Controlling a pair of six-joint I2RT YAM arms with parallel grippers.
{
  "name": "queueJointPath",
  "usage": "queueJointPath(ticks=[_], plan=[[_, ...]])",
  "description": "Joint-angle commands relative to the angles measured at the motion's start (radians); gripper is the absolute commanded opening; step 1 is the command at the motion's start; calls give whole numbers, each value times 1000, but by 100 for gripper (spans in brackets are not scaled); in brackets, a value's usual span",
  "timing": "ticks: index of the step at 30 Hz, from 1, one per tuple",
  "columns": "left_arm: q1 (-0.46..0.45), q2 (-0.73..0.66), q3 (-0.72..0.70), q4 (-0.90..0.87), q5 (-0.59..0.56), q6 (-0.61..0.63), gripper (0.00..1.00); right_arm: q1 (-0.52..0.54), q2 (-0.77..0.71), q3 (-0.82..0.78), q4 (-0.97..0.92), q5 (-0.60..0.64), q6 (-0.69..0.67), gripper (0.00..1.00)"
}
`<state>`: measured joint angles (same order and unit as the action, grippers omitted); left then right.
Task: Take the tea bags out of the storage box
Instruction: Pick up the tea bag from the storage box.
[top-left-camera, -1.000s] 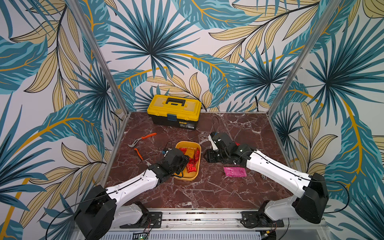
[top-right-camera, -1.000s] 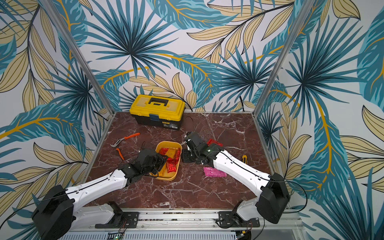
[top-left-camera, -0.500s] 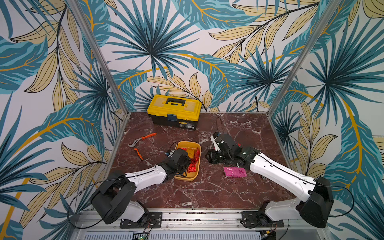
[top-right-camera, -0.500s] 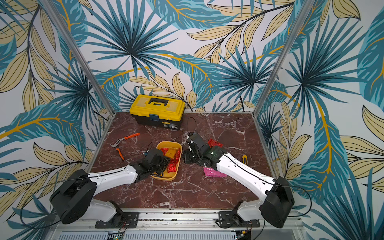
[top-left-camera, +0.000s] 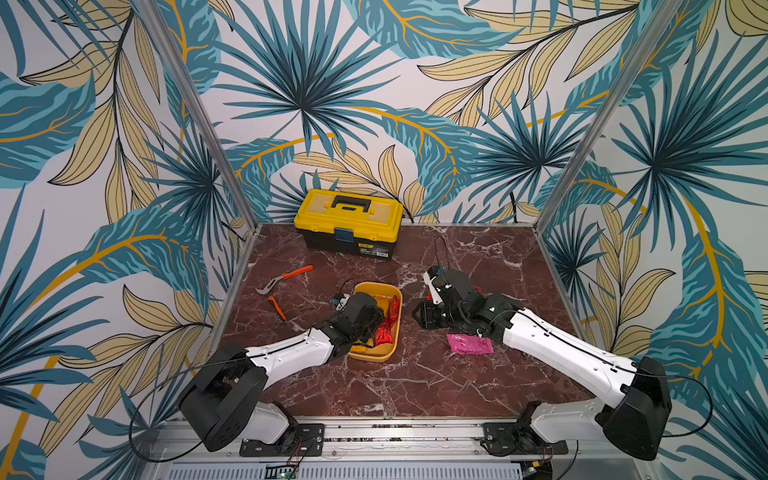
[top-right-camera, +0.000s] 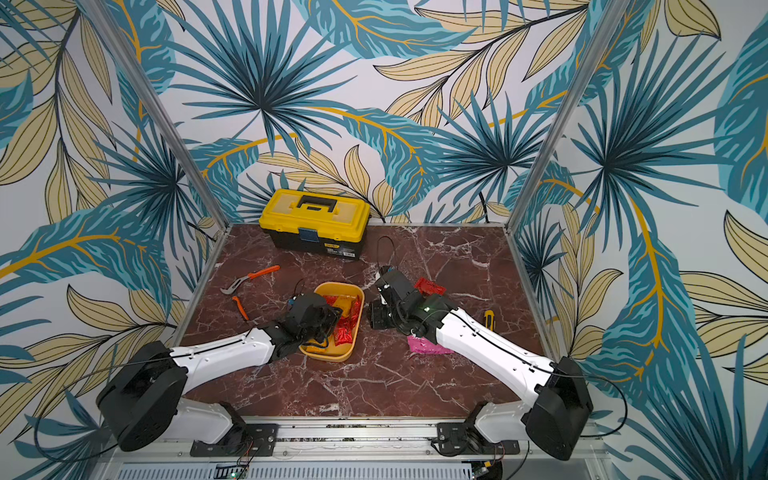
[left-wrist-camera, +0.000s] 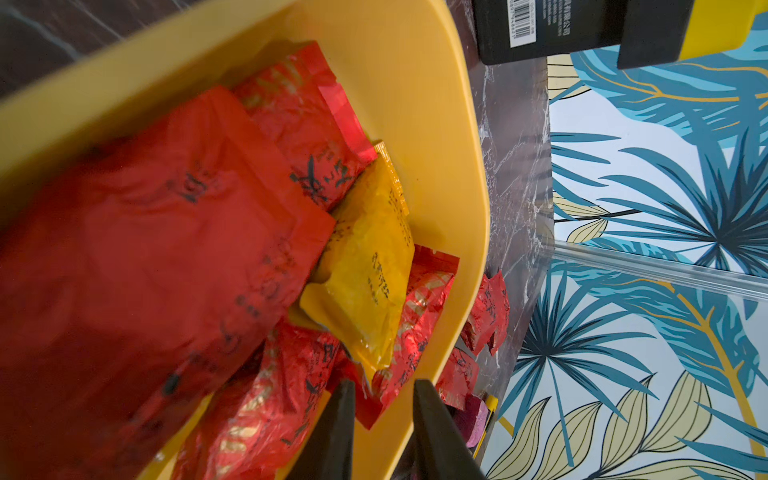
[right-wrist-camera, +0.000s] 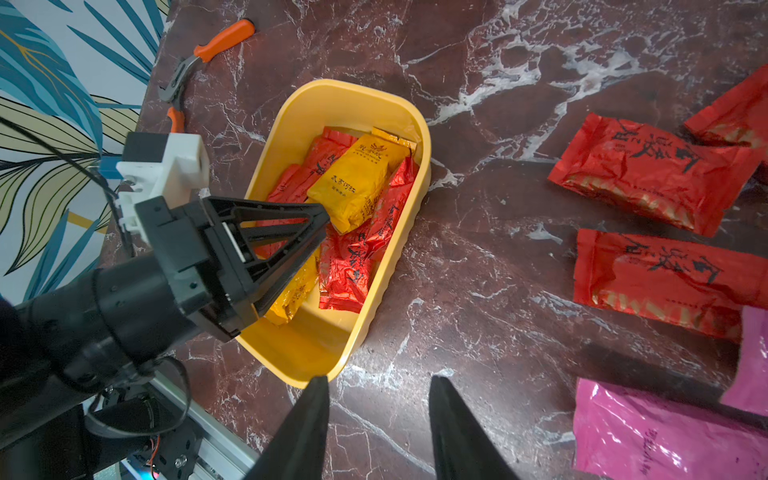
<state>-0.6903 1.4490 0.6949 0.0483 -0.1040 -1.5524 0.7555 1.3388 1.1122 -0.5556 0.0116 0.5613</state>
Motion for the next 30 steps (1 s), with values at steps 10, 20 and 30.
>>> queueJointPath(ticks=[10, 20, 30], plan=[[0, 96, 94, 24, 24, 30, 25, 2, -26, 8, -9, 32, -5, 45], [-1, 108, 91, 35, 30, 18, 10, 1, -32, 5, -12, 42, -10, 45], [-21, 25, 90, -13, 0, 18, 0, 1, -36, 8, -12, 50, -9, 45]])
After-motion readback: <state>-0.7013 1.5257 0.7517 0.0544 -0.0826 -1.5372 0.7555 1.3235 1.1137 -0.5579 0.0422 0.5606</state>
